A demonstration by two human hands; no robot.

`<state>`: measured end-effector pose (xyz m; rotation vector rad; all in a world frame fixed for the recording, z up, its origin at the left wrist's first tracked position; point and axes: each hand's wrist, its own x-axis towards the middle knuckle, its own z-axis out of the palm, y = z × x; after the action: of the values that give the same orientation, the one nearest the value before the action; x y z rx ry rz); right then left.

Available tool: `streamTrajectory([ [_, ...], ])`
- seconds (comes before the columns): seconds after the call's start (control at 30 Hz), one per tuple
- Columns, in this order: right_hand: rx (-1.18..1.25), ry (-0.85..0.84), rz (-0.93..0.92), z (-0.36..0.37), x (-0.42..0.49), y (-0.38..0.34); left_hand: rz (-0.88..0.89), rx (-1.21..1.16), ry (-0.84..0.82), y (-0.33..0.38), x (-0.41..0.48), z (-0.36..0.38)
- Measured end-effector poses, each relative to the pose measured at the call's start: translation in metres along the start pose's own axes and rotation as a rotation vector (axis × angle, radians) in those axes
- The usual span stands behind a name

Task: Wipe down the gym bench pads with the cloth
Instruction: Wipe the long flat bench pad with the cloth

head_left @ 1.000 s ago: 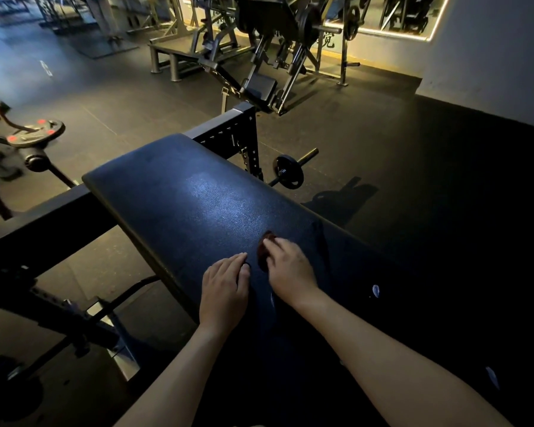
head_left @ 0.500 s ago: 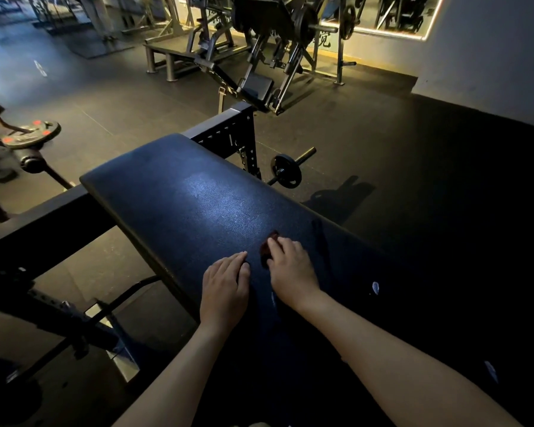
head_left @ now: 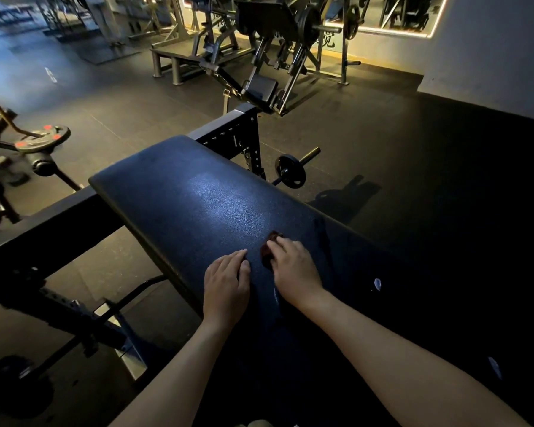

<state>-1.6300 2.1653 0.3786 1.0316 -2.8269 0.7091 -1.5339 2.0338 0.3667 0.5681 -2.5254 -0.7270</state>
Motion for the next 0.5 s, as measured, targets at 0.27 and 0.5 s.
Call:
streamTrajectory([
  [0.27,0.187,-0.04,-0.182,-0.001,-0.003,-0.019,-0.03,-0.081,0.012,-0.004,-0.008,-0.006],
  [0.5,0.054,-0.039,-0.029,0.005,-0.009,-0.029,-0.15,-0.033,0.053,-0.009,-0.045,-0.018],
])
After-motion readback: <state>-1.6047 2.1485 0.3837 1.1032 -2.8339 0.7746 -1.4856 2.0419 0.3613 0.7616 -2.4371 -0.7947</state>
